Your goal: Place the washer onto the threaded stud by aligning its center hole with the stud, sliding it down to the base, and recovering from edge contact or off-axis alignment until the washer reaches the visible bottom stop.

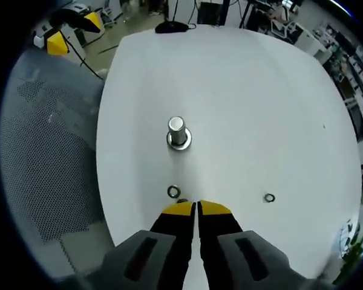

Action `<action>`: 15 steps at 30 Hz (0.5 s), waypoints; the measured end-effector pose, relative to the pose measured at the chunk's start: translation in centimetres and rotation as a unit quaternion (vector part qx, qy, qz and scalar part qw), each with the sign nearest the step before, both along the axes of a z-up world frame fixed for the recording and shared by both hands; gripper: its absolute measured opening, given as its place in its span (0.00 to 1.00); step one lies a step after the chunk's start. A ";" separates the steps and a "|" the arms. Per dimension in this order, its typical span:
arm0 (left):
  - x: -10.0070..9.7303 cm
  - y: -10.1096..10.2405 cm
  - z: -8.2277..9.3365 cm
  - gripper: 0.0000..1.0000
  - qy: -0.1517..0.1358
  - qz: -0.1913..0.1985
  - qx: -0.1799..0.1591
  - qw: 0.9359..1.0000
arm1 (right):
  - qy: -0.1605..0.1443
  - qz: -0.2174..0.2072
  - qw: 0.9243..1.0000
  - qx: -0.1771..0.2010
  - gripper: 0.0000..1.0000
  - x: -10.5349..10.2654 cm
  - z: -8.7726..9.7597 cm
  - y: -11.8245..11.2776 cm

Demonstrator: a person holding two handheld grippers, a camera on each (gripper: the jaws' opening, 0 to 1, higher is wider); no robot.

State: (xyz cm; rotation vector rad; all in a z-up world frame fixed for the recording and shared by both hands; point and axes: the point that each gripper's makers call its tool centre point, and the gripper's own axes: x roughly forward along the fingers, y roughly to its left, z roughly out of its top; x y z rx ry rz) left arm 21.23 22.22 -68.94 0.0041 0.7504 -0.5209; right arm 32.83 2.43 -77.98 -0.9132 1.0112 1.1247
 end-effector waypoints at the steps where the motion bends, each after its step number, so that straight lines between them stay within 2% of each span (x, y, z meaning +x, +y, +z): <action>1: 0.0 0.0 0.0 0.33 0.000 0.000 0.001 1.000 | 0.000 -0.003 1.000 0.001 0.04 0.1 0.0 0.0; 9: 0.0 0.1 0.0 0.33 0.001 0.002 0.001 1.000 | -0.008 -0.034 0.999 0.018 0.06 1.2 0.6 -0.3; 13: 0.0 0.1 -0.1 0.33 0.000 0.003 0.002 1.000 | -0.008 -0.064 0.997 0.029 0.07 2.0 0.8 -0.6; 15: 0.0 0.2 0.0 0.33 0.000 0.005 0.001 1.000 | -0.023 -0.074 0.996 0.032 0.09 2.8 1.1 -0.9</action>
